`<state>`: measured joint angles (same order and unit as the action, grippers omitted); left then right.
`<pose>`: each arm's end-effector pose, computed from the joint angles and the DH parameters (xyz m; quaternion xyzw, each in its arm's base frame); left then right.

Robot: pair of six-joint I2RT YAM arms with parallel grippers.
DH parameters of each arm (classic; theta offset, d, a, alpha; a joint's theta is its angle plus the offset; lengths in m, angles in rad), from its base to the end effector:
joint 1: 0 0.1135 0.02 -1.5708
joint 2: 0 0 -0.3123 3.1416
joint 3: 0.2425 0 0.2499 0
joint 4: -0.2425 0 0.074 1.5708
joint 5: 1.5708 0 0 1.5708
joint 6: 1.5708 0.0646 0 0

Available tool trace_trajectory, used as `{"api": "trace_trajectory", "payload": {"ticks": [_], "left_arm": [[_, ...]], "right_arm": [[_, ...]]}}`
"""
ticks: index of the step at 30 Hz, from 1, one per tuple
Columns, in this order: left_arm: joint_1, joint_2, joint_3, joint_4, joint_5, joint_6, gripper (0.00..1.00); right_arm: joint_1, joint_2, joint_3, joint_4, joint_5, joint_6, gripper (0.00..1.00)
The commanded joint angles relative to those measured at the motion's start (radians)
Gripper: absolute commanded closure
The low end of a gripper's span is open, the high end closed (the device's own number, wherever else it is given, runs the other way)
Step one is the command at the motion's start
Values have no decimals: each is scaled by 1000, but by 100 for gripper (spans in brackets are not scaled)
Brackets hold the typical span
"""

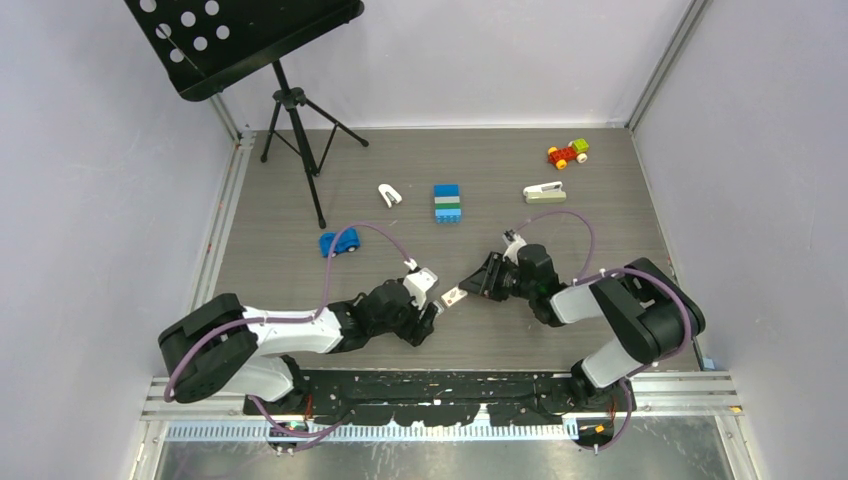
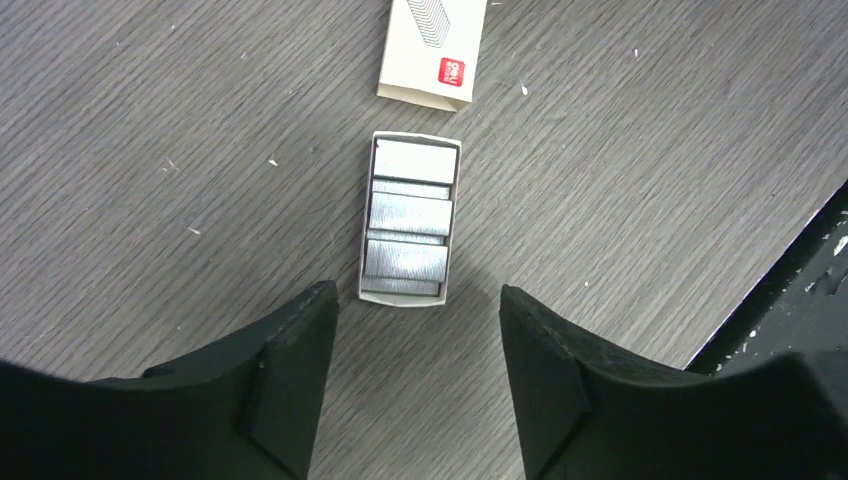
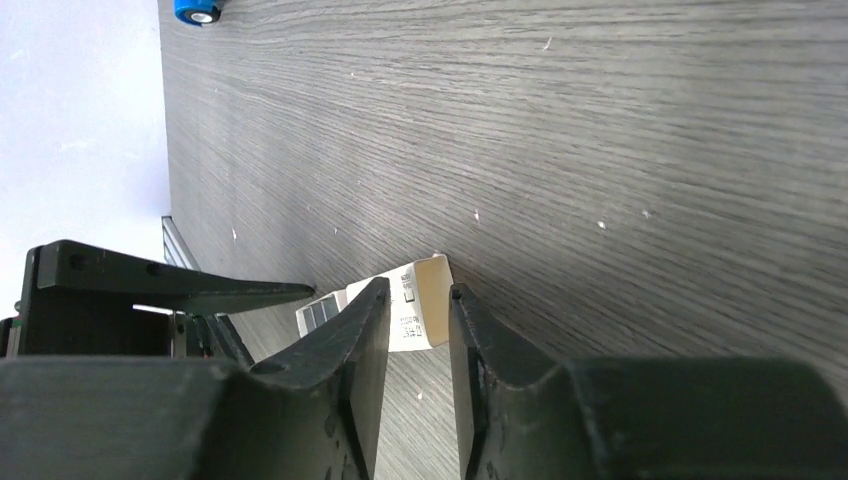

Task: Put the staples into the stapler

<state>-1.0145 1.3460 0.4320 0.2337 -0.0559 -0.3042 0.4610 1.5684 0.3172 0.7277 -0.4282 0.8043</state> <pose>0.1370 -0.2135 0.1753 0.3024 0.8500 -0.2438 0.3557 0.2276 0.1430 0.1480 0.0399 0.8519 0.4373 0.2853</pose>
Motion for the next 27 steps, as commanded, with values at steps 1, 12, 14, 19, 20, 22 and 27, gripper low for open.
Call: {"api": "trace_trajectory", "payload": {"ticks": [1,12,14,19,20,22,27], "left_arm": [[-3,-21,-6,-134,1,-4,31],[-2,-228,101,-379,-111,-70,0],[-2,-279,132,-444,-161,-87,0],[0,-394,234,-659,-318,-147,0],[0,-412,259,-703,-353,-158,0],[3,-450,318,-780,-414,-171,0],[50,-492,460,-936,-499,-135,0]], "right_arm": [[-4,-85,-7,-47,46,-17,62],[-2,-458,41,-507,231,-73,31],[-1,-533,73,-630,307,-87,24],[-1,-665,177,-894,453,-121,12],[-1,-675,201,-932,489,-126,12],[0,-676,250,-1011,558,-139,11],[-1,-540,429,-1153,770,-161,10]]}}
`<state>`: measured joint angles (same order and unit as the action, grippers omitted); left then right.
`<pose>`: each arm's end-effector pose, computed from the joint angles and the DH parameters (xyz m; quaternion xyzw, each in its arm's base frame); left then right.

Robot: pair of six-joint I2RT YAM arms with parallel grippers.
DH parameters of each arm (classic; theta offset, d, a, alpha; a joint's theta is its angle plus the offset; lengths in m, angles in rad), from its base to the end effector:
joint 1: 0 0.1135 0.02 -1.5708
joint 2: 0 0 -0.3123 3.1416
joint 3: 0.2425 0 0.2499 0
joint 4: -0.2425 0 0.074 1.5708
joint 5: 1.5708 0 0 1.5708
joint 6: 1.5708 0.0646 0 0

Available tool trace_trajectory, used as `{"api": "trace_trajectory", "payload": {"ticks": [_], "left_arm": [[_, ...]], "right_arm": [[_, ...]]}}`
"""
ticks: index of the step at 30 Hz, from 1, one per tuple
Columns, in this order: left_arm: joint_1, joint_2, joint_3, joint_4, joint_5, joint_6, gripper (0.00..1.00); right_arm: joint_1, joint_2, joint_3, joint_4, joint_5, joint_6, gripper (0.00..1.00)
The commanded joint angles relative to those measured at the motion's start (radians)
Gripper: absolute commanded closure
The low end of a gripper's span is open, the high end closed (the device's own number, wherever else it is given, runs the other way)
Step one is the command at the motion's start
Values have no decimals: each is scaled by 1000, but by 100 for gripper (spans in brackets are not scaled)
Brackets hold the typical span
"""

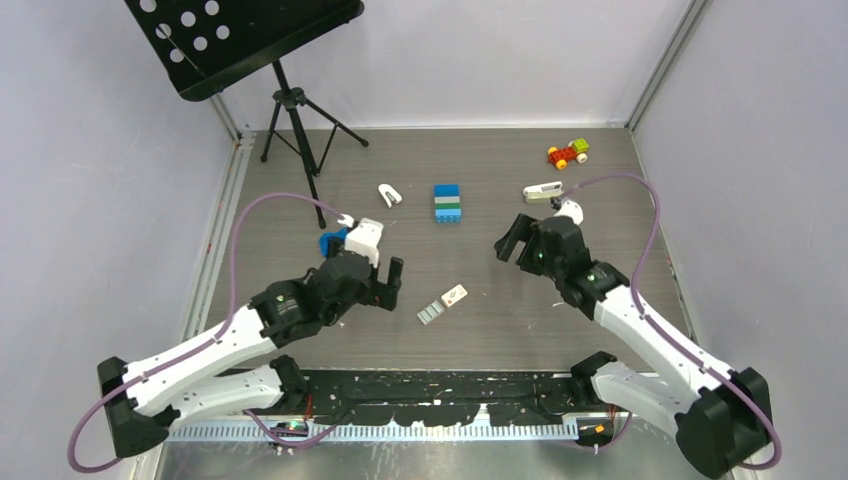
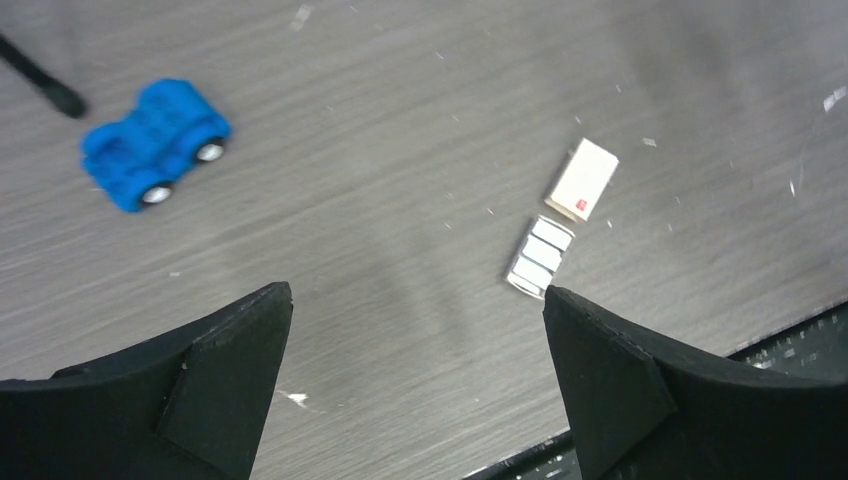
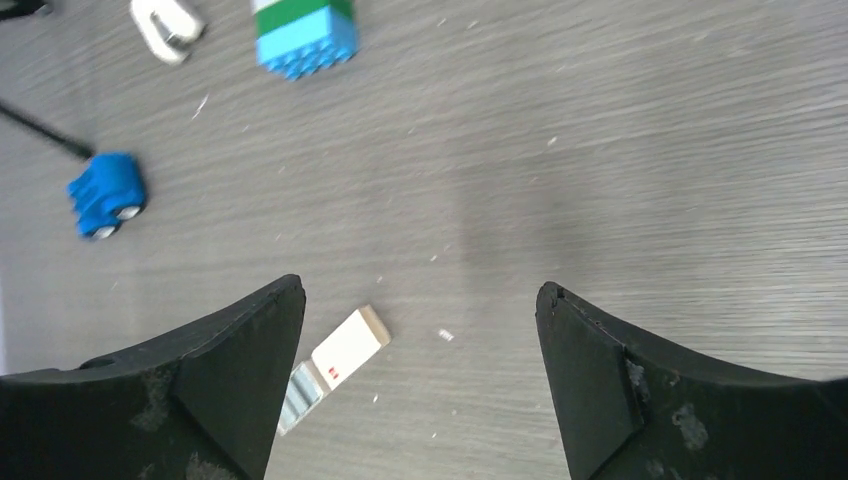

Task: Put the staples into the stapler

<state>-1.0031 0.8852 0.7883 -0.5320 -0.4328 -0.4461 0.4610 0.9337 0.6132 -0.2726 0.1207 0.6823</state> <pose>0.1179 -0.1345 0.3135 0.1456 0.8636 -0.1505 0.4586 0.1807 0.0811 0.2679 0.1255 0.8727 0.2088 0.4230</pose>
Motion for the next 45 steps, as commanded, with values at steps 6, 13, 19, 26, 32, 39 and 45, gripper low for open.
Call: {"api": "trace_trajectory", "payload": {"ticks": [6,13,19,26,32,39,45], "left_arm": [[131,-15,237,-248,-129,147,0],[179,2,196,-191,-156,327,0],[194,-2,96,-112,-111,379,0],[199,33,100,-114,-81,386,0],[201,22,84,-100,-67,388,0],[201,35,85,-107,-57,385,0],[200,41,83,-107,-57,387,0]], "right_arm": [[-10,362,362,-238,462,-44,7],[-142,660,607,-265,508,40,6],[-284,894,818,-295,432,122,8],[-369,1038,878,-255,333,259,16],[-403,1088,859,-185,298,313,25],[-421,1103,826,-115,270,315,26],[-433,1131,828,-113,246,328,38]]}}
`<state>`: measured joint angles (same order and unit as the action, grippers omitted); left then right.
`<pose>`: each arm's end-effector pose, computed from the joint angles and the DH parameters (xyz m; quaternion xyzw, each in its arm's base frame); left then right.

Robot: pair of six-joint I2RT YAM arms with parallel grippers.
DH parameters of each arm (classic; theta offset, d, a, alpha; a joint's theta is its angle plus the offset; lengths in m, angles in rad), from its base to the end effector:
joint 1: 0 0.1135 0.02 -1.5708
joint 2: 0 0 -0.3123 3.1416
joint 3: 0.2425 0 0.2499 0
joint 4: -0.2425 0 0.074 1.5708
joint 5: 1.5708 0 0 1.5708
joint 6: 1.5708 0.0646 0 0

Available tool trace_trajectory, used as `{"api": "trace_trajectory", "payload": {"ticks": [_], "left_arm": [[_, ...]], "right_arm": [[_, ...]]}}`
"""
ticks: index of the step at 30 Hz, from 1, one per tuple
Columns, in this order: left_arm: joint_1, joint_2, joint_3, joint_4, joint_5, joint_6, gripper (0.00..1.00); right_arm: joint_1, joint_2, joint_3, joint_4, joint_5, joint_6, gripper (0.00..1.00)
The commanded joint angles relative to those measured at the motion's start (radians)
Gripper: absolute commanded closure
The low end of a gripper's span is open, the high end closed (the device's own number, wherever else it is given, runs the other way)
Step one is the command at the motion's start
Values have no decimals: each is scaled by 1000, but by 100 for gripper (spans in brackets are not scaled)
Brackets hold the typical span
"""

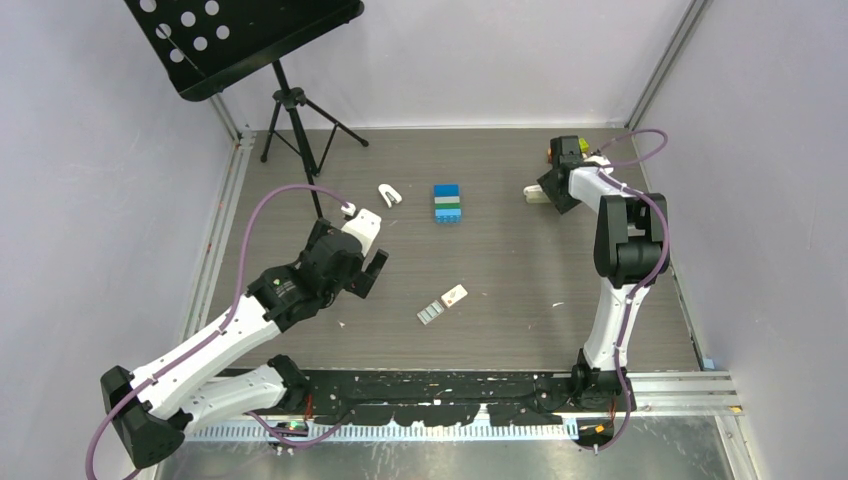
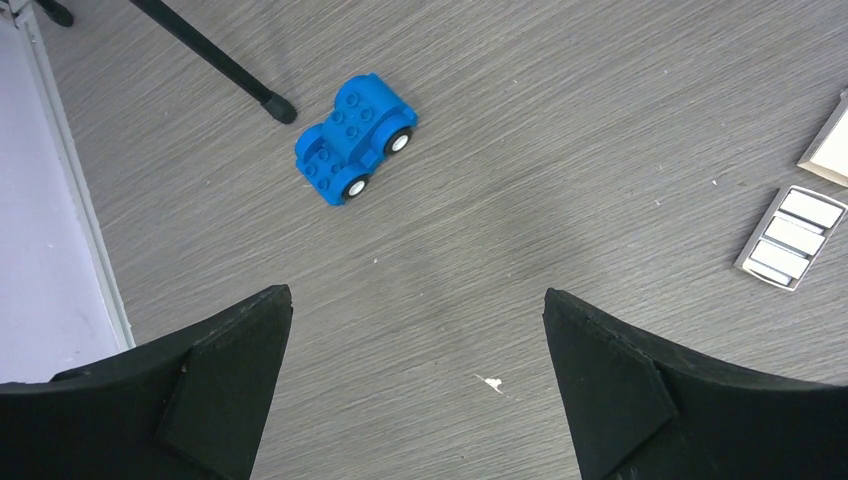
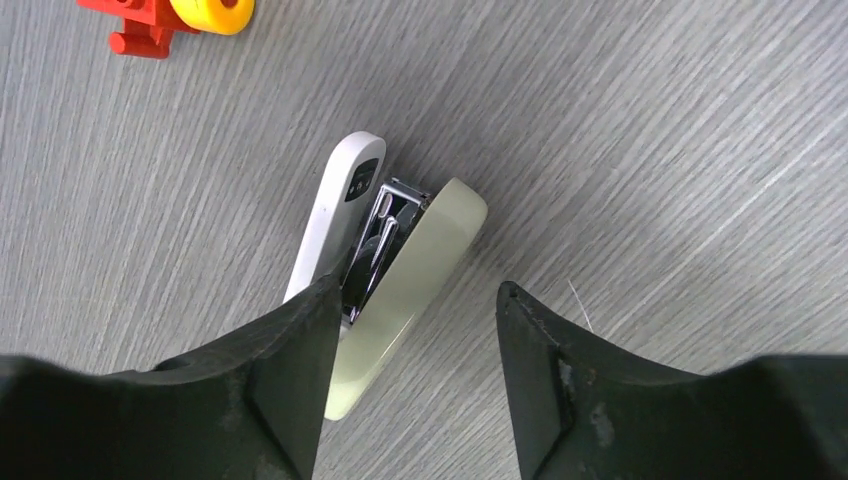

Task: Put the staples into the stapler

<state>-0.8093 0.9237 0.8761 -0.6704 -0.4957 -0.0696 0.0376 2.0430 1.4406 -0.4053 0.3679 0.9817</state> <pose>0.1433 -0.1058 0.3250 0.2245 0.8596 0.0315 0.4579 0.4682 -0.0056 0.1901 0.4747 0.8180 -0.0201 0.3242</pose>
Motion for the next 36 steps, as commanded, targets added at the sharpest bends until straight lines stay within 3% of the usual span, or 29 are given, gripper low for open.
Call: {"api": "trace_trajectory", "payload": {"ticks": [1,7,15,29,36], "left_arm": [[7,3,-5,30,6,11,0],[6,-9,-5,31,17,7,0],[9,-23,1,26,68,-6,0],[8,-39,20,12,157,-49,0],[9,-39,4,74,274,-271,0]], "right_arm": [[-11,21,-3,20,-5,27,41],[-7,-57,-91,25,-55,-10,67],[32,-189,-261,55,-157,-130,86],[337,-421,-458,-52,-183,-351,100],[476,-513,-494,-65,-141,-430,100]]}}
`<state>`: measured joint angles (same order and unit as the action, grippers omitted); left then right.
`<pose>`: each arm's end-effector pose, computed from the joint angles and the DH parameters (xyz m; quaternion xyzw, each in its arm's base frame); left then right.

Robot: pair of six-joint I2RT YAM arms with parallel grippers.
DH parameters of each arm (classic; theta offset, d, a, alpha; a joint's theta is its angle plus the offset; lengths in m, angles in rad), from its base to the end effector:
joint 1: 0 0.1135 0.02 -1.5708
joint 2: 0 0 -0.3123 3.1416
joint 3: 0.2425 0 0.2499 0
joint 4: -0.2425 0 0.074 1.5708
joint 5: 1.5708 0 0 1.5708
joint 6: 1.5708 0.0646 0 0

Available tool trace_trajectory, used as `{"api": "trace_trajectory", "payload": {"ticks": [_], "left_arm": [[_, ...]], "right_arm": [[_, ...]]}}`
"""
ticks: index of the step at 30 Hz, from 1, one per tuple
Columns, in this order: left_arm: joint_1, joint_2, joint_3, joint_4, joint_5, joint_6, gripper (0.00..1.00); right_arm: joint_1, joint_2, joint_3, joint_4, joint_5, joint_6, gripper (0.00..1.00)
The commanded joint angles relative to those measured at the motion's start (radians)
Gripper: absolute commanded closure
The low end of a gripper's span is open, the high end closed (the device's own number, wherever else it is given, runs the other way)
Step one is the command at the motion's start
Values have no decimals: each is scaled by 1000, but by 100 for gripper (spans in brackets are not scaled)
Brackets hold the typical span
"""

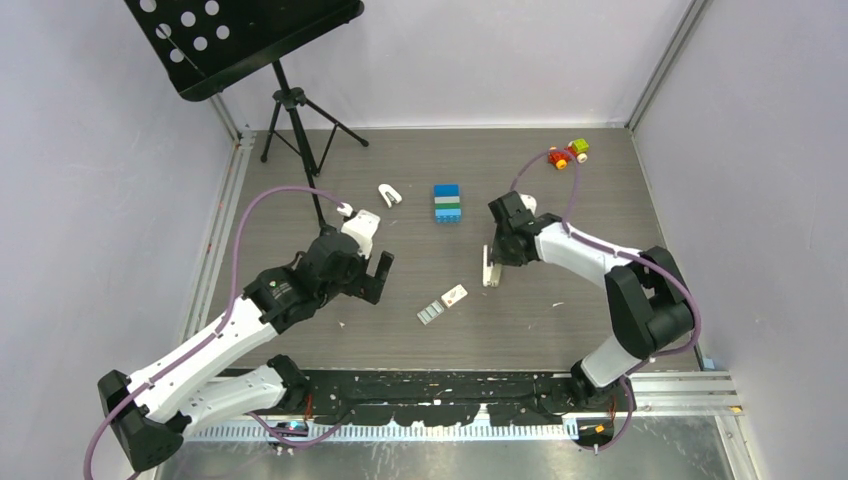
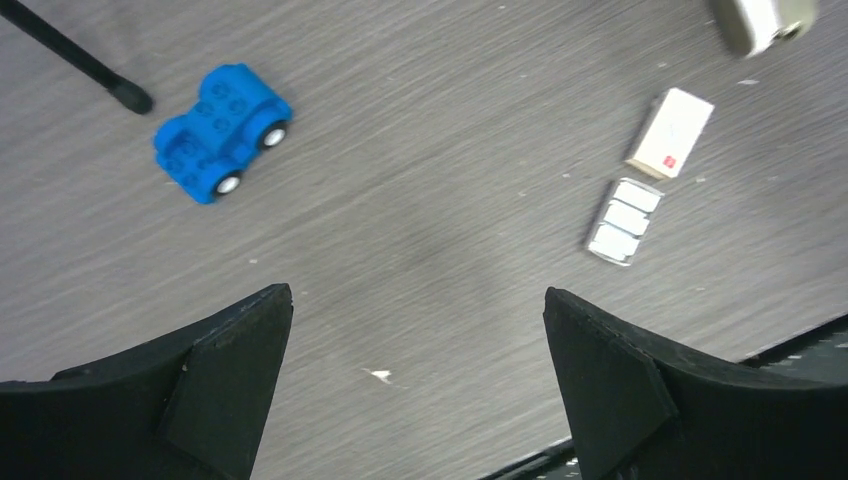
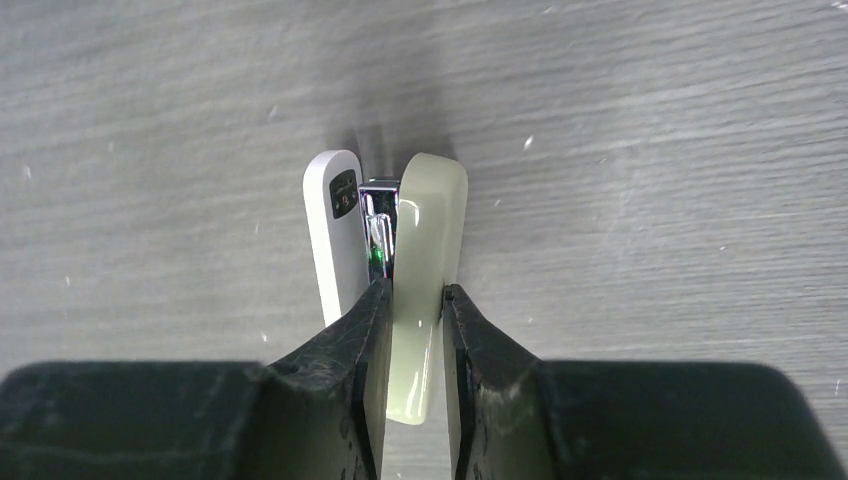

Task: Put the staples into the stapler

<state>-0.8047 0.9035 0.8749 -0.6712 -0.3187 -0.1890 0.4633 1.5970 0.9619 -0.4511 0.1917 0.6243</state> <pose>0.1356 -0.1117 0.3247 0.2075 0.8734 -0.0721 0.4347 0.2945 0.1334 0.2085 0.1006 0.9614 0.0441 0.2525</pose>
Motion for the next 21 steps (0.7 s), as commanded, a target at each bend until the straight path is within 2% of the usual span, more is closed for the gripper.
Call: {"api": "trace_trajectory", "payload": {"ticks": [1,5,12,21], "left_arm": [[4,-19,-17,109,122,-181,0],[4,-1,-63,236,174,-265,0],[4,100,-84,393,234,-328,0],[13,251,-99,648,354,-439,0]], "right_arm": [[59,-80,-25,-13,37,-78,100],[86,-148,-52,7,40,-111,100],[92,-251,-104,35,40,-151,100],[106,-408,-190,143,-94,-167,100]]}}
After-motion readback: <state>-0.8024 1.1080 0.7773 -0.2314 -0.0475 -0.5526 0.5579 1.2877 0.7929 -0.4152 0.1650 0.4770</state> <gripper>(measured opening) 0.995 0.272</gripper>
